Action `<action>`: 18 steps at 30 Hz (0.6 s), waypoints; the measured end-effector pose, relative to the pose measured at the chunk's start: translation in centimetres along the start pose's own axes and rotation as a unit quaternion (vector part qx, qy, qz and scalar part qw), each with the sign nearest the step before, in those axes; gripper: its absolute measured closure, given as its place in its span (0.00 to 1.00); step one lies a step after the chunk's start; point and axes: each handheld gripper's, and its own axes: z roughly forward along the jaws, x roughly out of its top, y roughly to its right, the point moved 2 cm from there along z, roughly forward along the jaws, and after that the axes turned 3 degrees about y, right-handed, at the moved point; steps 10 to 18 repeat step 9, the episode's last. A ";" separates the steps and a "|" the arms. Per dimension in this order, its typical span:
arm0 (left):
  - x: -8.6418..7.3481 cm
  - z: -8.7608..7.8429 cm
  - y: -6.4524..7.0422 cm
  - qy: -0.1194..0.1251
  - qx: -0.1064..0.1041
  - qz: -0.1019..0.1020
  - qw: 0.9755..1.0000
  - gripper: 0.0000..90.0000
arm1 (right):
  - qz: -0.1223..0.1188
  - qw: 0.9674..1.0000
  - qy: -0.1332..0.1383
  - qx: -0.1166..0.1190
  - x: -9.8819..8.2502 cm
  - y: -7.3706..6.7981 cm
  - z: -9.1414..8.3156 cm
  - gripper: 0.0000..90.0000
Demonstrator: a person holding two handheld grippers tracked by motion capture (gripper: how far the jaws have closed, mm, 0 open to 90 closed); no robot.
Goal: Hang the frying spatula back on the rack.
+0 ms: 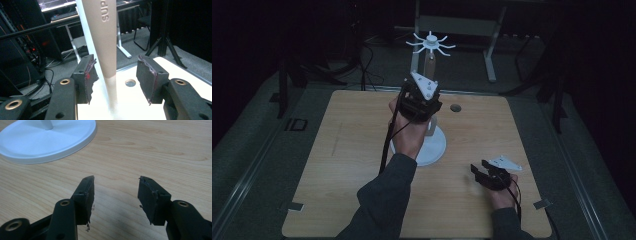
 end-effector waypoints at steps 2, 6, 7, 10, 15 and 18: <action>-0.3 0.0 -0.2 0.003 -0.013 -0.004 1.000 0.54 | 0.000 1.000 0.002 -0.002 0.0 0.1 -0.1 0.52; -1.0 -0.1 -0.5 -0.001 -0.026 -0.007 1.000 0.53 | 0.006 1.000 0.004 -0.008 0.0 0.6 -0.3 0.52; -1.2 -0.1 -0.6 -0.002 -0.030 -0.007 1.000 0.53 | 0.008 1.000 0.006 -0.009 0.0 0.8 -0.3 0.52; -1.6 -0.2 -0.7 -0.003 -0.043 -0.013 0.999 0.53 | 0.013 1.000 0.006 -0.013 0.0 1.0 -0.4 0.52; -1.6 -0.2 -0.7 -0.003 -0.043 -0.013 0.999 0.53 | 0.013 1.000 0.006 -0.013 0.0 1.0 -0.4 0.52; -1.6 -0.2 -0.7 -0.003 -0.043 -0.013 0.999 0.53 | 0.013 1.000 0.006 -0.013 0.0 1.0 -0.4 0.52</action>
